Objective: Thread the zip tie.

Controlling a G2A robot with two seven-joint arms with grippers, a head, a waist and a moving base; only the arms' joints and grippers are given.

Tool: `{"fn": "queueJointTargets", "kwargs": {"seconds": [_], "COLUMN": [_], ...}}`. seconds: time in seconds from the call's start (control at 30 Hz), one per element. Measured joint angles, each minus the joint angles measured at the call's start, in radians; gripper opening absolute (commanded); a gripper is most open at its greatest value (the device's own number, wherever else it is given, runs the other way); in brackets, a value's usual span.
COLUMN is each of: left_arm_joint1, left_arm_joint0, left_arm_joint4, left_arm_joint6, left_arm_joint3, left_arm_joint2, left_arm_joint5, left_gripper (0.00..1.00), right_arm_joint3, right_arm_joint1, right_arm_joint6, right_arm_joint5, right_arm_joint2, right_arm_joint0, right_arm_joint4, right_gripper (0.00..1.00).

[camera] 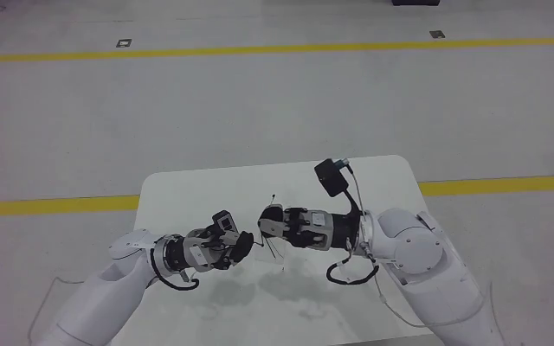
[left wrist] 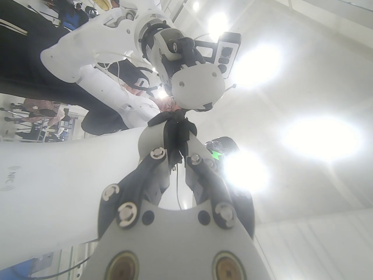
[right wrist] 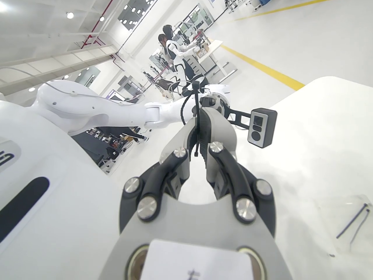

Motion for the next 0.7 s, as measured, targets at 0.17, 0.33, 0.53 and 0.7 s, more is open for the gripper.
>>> {"fn": "queueJointTargets", "kwargs": {"seconds": [0.17,0.33,0.53,0.7], "left_arm_joint1": [0.000,0.000,0.000,0.000], "left_arm_joint0": [0.000,0.000,0.000,0.000], "left_arm_joint4": [0.000,0.000,0.000,0.000], "left_arm_joint6": [0.000,0.000,0.000,0.000], "left_arm_joint3": [0.000,0.000,0.000,0.000], "left_arm_joint2": [0.000,0.000,0.000,0.000], "left_arm_joint5": [0.000,0.000,0.000,0.000], "left_gripper": [0.00,0.00,0.00,0.00], "right_arm_joint3": [0.002,0.001,-0.002,-0.004], "right_arm_joint1": [0.002,0.003,0.004,0.004], "right_arm_joint6": [0.016,0.003,-0.022,-0.037], "right_arm_joint5": [0.000,0.000,0.000,0.000], "right_arm_joint2": [-0.004,-0.001,0.004,-0.001], "right_arm_joint0": [0.003,0.001,-0.009,-0.024], "right_arm_joint4": [0.001,0.006,0.001,-0.004], "right_gripper": [0.00,0.00,0.00,0.00]}}
